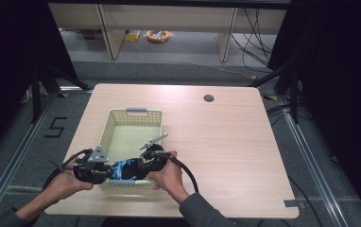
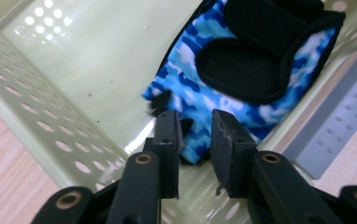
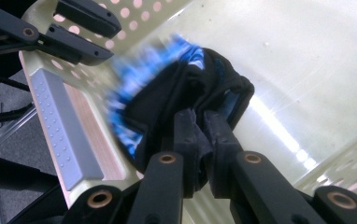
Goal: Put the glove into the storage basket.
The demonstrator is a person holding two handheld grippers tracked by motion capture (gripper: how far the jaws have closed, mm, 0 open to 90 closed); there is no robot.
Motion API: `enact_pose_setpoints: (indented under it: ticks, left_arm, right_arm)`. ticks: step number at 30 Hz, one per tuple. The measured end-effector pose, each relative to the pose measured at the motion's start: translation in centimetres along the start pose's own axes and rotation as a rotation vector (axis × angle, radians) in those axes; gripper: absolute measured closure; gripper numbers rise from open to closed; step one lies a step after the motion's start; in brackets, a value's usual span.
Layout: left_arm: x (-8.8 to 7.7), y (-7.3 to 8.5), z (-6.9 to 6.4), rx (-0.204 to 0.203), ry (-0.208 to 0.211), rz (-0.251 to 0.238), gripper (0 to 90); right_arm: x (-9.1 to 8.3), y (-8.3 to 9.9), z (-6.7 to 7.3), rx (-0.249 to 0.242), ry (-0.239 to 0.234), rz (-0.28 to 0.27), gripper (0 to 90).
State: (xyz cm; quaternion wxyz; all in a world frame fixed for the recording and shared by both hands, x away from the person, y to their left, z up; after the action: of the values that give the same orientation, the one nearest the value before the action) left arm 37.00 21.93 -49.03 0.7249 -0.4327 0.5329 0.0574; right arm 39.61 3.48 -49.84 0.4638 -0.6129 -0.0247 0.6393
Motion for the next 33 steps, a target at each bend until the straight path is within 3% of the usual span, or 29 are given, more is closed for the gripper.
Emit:
enact_pose_setpoints:
  ticks: [1, 2, 3, 7, 8, 9, 11, 14, 15, 18, 19, 21, 22, 25, 29, 30, 31, 33]
  left_arm:
    - [-0.1, -0.1, 0.1, -0.02, 0.0, -0.007, 67.9]
    - [-0.4, -0.2, 0.4, 0.006, -0.014, -0.006, 67.8]
    - [-0.7, -0.3, 0.6, -0.014, -0.018, -0.021, 67.4]
    - [-1.2, -0.6, 0.9, -0.006, -0.025, -0.029, 65.8]
    - [-1.3, -0.7, 0.8, -0.042, -0.024, -0.052, 65.1]
    - [-1.3, -0.8, 0.8, -0.054, -0.028, -0.074, 63.5]
    - [-1.8, -1.2, 0.8, -0.06, -0.028, -0.111, 59.6]
    - [-2.2, -1.5, 0.8, -0.048, -0.03, -0.124, 54.7]
    - [-2.4, -1.5, 0.5, -0.082, -0.018, -0.138, 53.0]
    - [-2.7, -1.8, 0.4, -0.055, -0.018, -0.15, 49.6]
    - [-2.7, -1.8, -0.2, -0.083, -0.006, -0.156, 48.6]
    - [-2.7, -1.9, -0.3, -0.079, -0.008, -0.158, 47.3]
    - [-2.7, -2.1, -0.9, -0.098, 0.01, -0.169, 45.5]
    - [-2.8, -2.5, -1.2, -0.086, 0.02, -0.19, 43.6]
    - [-2.8, -3.0, -2.2, -0.11, 0.046, -0.216, 39.7]
    - [-2.9, -3.2, -2.4, -0.103, 0.062, -0.227, 39.7]
    - [-3.0, -3.2, -3.1, -0.135, 0.097, -0.237, 39.2]
    - [-3.0, -3.2, -3.3, -0.123, 0.102, -0.24, 36.3]
  right_arm:
    - [0.0, 0.0, 0.1, -0.007, -0.001, 0.008, 84.8]
    - [0.0, 0.1, 0.1, -0.019, 0.002, 0.016, 83.2]
    - [0.0, 0.1, 0.1, -0.017, 0.002, 0.021, 81.8]
    - [-0.1, 0.1, 0.2, -0.031, 0.017, 0.037, 75.3]
    - [-0.3, 0.0, 0.3, -0.033, 0.014, 0.028, 74.2]
    - [-0.5, 0.0, 0.4, -0.038, 0.022, 0.025, 72.5]
    - [-1.4, -0.3, 0.1, -0.045, 0.03, -0.006, 68.8]
    - [-2.5, -0.6, 0.0, -0.04, 0.023, -0.055, 65.9]
    - [-3.0, -0.6, 0.0, -0.043, 0.019, -0.074, 65.1]
    - [-3.8, -0.5, 0.0, -0.045, 0.016, -0.091, 63.7]
    - [-4.6, -0.4, -0.2, -0.059, 0.02, -0.114, 62.7]
    - [-4.9, -0.3, -0.4, -0.056, 0.02, -0.12, 62.2]
    - [-5.6, -0.1, -0.6, -0.042, 0.013, -0.138, 61.4]
    - [-6.2, 0.0, -1.1, -0.053, 0.017, -0.17, 59.8]
    - [-7.5, 0.9, -1.8, -0.049, 0.024, -0.213, 54.5]
    - [-7.5, 0.9, -1.8, -0.049, 0.024, -0.213, 54.5]
    - [-8.1, 1.4, -2.1, -0.038, 0.037, -0.219, 51.9]
    - [-8.5, 1.9, -2.4, -0.03, 0.04, -0.231, 49.8]
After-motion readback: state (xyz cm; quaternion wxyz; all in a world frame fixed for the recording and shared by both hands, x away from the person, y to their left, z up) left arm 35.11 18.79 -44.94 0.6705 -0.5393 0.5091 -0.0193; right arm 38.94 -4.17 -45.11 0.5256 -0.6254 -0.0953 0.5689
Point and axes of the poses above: each handheld gripper's, and its own axes: x roughly forward along the jaws, y roughly out of its underside, z roughly to its left, the point moved 5 cm from there along x, roughly forward along the jaws, and after that the axes turned 4 degrees about -x, right-handed, at the moved point
